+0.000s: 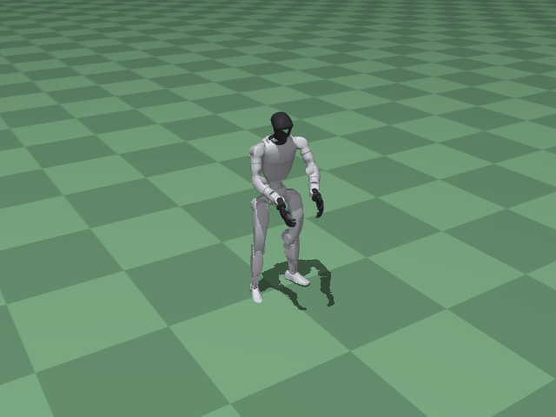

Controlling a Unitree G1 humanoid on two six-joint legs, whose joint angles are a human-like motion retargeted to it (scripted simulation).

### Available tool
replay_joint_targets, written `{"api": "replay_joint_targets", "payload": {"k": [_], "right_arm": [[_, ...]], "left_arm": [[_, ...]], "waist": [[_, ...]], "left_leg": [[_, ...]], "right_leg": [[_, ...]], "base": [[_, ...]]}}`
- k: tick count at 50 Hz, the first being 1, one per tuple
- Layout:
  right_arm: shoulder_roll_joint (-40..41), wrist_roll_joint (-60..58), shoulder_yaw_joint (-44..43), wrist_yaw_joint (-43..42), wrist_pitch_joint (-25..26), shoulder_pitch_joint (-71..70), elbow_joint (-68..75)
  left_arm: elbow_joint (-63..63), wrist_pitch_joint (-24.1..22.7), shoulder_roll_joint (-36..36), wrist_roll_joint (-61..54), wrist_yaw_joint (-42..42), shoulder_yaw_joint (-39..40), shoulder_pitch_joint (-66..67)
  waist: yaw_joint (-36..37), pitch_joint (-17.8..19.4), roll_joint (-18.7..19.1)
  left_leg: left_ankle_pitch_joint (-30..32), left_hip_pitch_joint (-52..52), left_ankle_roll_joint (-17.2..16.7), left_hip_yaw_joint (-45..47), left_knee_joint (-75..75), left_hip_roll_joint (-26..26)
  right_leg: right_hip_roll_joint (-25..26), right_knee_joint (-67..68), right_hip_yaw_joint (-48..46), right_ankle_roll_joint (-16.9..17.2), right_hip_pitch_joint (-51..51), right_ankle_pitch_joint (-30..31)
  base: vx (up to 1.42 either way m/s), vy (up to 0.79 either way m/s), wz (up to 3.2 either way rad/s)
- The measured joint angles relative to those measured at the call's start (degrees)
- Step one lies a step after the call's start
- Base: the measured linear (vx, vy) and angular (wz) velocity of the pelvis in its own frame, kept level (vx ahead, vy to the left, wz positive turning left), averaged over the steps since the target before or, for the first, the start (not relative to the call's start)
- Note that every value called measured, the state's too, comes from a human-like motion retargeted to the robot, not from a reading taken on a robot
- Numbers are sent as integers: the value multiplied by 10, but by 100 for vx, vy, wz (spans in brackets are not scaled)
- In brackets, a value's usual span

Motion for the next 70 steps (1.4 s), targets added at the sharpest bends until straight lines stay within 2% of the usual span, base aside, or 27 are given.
{"api": "replay_joint_targets", "payload": {"k": [2,3,5,10,13,15,18,22,25,28,33,38,42,46,47,49,51,53,56,59,63,67,70], "right_arm": [[-24,-107,42,34,39,-56,35],[-18,-82,45,8,27,-82,45],[-22,-144,107,-22,62,-155,79],[-63,-420,194,-8,102,-288,83],[-105,-524,253,23,104,-347,21],[-138,-549,297,50,102,-380,-37],[-194,-547,365,89,101,-415,-139],[-269,-552,413,116,93,-424,-280],[-317,-573,388,113,83,-384,-375],[-346,-602,328,103,70,-306,-448],[-353,-684,236,90,40,-164,-499],[-301,-785,211,54,20,-96,-419],[-216,-830,245,10,41,-130,-248],[-121,-831,266,-27,71,-195,-36],[-96,-823,264,-32,77,-210,15],[-47,-793,250,-34,83,-230,103],[-24,-742,232,-31,78,-239,149],[-17,-678,212,-32,68,-235,159],[-26,-587,175,-45,55,-201,120],[-44,-509,127,-60,40,-148,56],[-32,-376,59,-62,22,-80,-11],[-8,-220,26,-45,-2,-36,-42],[16,-55,6,-26,-38,-22,-37]], "left_arm": [[60,3,4,-14,-25,-7,-37],[88,-7,4,-42,-9,-10,-59],[120,5,22,-113,-2,19,-84],[203,14,22,-103,-9,26,-167],[190,14,30,-117,-16,2,-183],[142,8,46,-130,-13,-33,-178],[7,-8,90,-139,10,-92,-152],[-204,-21,171,-68,28,-150,-116],[-336,-14,233,42,31,-169,-94],[-416,-11,269,141,32,-152,-57],[-472,-20,277,326,13,-75,31],[-407,-33,228,559,8,-40,67],[-209,-11,127,709,72,-73,8],[32,28,20,754,141,-106,-93],[85,34,-2,750,153,-114,-116],[169,37,-36,726,162,-128,-150],[213,29,-53,689,155,-131,-168],[219,14,-55,641,142,-122,-168],[159,-7,-40,550,125,-77,-131],[73,-25,-27,435,107,3,-74],[-17,-39,-20,228,75,88,-3],[-51,-48,-21,1,50,139,31],[-40,-59,-18,-132,29,159,31]], "waist": [[-9,12,-9],[-14,18,-12],[-16,26,-8],[-35,6,-18],[-39,-17,-20],[-35,-32,-20],[-17,-55,-21],[15,-84,-21],[33,-100,-23],[46,-105,-28],[56,-83,-36],[57,-30,-36],[47,20,-25],[25,46,-15],[20,39,-14],[11,0,-12],[2,-14,-9],[1,-28,-7],[11,-46,-7],[21,-21,-8],[39,-28,-21],[56,-21,-41],[68,-15,-59]], "left_leg": [[6,-3,0,6,-6,-1],[9,-5,-1,9,-8,-1],[26,-6,-52,29,-12,32],[42,-43,-52,29,-12,30],[40,-47,-52,29,-12,29],[35,-41,-52,31,-12,30],[24,-24,-52,39,-12,35],[11,-1,-50,52,-12,43],[4,7,-39,56,-12,40],[-6,7,-29,57,-2,37],[-10,4,-24,53,2,32],[1,-4,-33,43,-5,30],[18,-15,-48,33,-12,29],[36,-53,-52,18,-12,16],[42,-71,-52,15,-12,12],[53,-125,-52,10,-12,6],[58,-143,-52,4,-12,1],[59,-147,-52,3,-12,0],[53,-132,-52,7,-12,3],[38,-66,-52,10,-12,8],[24,-28,-52,17,-12,14],[11,3,-47,23,-12,12],[4,13,-40,26,-10,7]], "right_leg": [[2,-10,5,7,-5,12],[3,-16,6,11,-6,18],[47,-31,15,14,-13,34],[57,-49,3,14,-39,60],[56,-50,1,14,-43,61],[56,-48,4,14,-40,57],[59,-42,13,14,-31,48],[63,-33,27,14,-20,36],[60,-27,35,14,-19,31],[55,-21,40,14,-19,27],[48,-15,40,14,-21,26],[46,-19,30,14,-24,36],[47,-30,16,14,-26,49],[38,-43,-3,14,-46,69],[36,-48,-7,14,-60,76],[32,-59,-14,14,-105,91],[28,-60,-21,14,-118,94],[26,-61,-23,14,-121,93],[28,-58,-19,14,-110,86],[30,-41,-15,14,-55,63],[30,-29,-5,14,-28,42],[23,-17,5,14,-6,26],[16,-12,10,14,1,22]], "base": [[-16,1,-26],[-17,-9,-43],[-22,-25,-68],[-16,-3,-2],[3,3,0],[14,5,-12],[20,3,-26],[21,2,-31],[13,6,-17],[8,7,-6],[0,4,4],[-11,2,18],[-17,0,27],[-23,5,42],[-19,6,41],[-14,5,40],[-7,3,34],[0,0,0],[10,-3,-15],[15,-3,-20],[18,-1,-23],[11,6,-17],[0,9,-8]]}}
